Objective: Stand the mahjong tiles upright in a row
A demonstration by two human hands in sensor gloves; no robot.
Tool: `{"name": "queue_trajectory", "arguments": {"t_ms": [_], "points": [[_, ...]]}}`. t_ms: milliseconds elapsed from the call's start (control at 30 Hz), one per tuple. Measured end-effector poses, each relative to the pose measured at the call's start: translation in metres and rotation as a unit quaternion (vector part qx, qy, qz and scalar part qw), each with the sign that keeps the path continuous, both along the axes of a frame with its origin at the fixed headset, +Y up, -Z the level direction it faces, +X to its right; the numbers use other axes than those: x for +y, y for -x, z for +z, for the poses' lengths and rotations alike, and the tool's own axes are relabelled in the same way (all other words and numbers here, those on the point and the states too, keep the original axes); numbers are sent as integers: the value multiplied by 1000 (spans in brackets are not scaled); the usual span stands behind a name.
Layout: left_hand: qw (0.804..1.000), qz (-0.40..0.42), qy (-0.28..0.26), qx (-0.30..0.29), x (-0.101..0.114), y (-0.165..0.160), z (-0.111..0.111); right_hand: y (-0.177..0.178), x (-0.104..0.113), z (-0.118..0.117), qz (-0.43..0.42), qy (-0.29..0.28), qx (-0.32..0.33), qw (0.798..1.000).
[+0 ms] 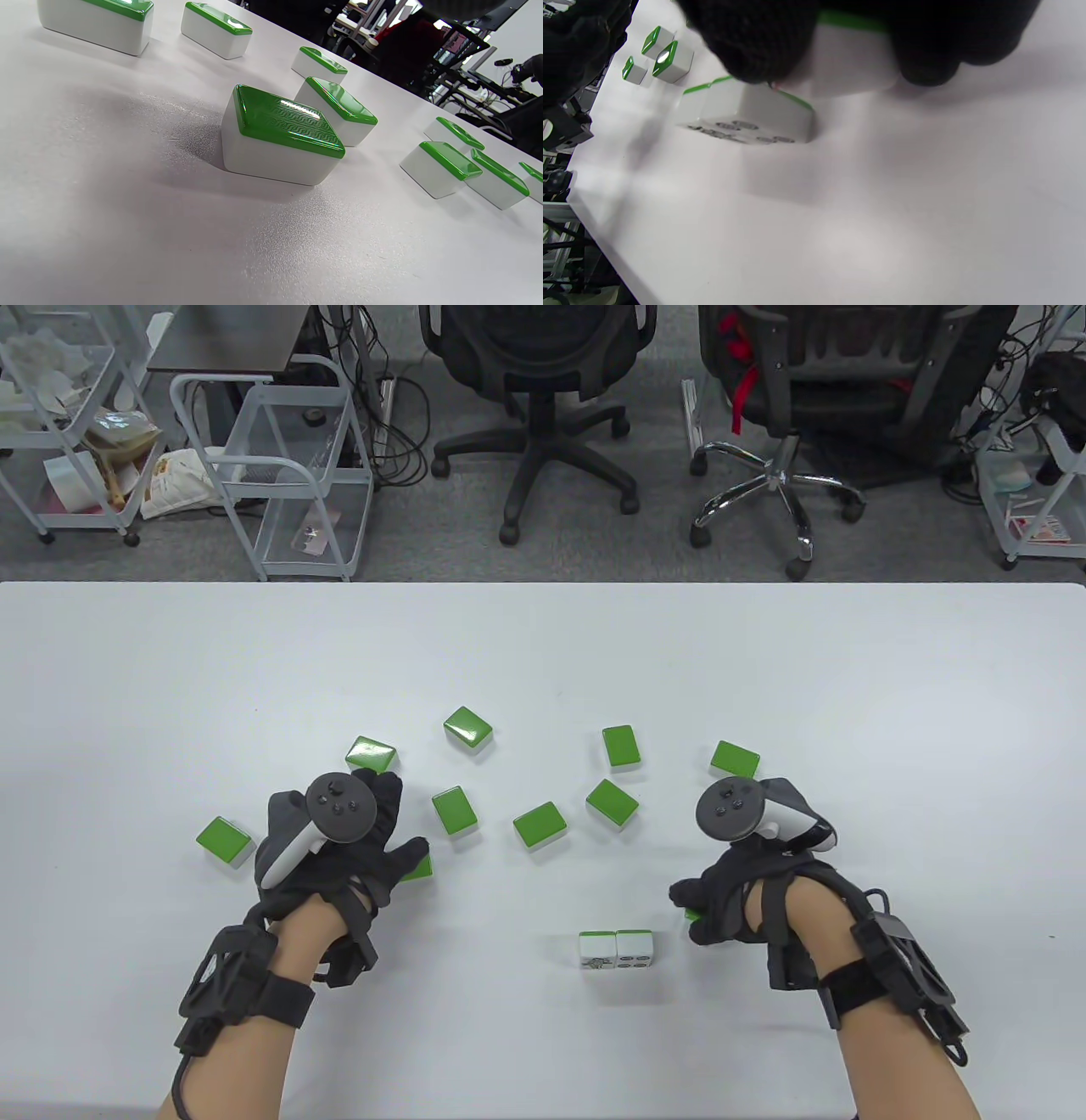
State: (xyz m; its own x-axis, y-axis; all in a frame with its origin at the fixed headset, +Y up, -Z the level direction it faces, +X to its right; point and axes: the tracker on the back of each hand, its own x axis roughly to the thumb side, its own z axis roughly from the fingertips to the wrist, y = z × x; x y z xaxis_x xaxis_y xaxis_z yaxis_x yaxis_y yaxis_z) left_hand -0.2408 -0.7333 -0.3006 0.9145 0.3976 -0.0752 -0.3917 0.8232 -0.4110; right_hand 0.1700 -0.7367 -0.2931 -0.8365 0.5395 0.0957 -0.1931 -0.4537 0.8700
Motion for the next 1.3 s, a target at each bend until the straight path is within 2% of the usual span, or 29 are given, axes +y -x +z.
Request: {"name": "queue_trajectory", "arguments": {"t_ms": [267,433,567,733,800,900,1000,1033,1100,1200,1300], "points": [[1000,-6,5,-2,0,-1,1,23,-5,7,44,-19,49,998],[1000,-5,3,-4,0,-2,1,21,-5,4,32,-24,37,999],[1000,-4,2,-5,0,-3,1,17,-7,-1,-12,-31,-4,999],[1000,-2,1,-5,0,-3,1,15,-4,-2,-4,-38,3,999],[1000,-1,1,-5,0,-3,1,12,2,-4,-17,-39,-13,999],[1000,1,1,-4,0,-2,1,5,30,-7,-2,-91,-50,995],[1000,-2,5,-5,-2,-3,1,-7,60,-12,86,-181,-52,978],[1000,-4,5,-6,-2,-4,1,-9,64,-13,98,-197,-56,974],[1000,-6,1,-9,-1,-5,1,-21,74,-17,130,-272,-108,947],[1000,-8,-2,-12,0,-6,3,-33,70,-22,152,-346,-160,912],[1000,-11,-5,-15,1,-8,3,-43,53,-21,148,-379,-204,890]]}}
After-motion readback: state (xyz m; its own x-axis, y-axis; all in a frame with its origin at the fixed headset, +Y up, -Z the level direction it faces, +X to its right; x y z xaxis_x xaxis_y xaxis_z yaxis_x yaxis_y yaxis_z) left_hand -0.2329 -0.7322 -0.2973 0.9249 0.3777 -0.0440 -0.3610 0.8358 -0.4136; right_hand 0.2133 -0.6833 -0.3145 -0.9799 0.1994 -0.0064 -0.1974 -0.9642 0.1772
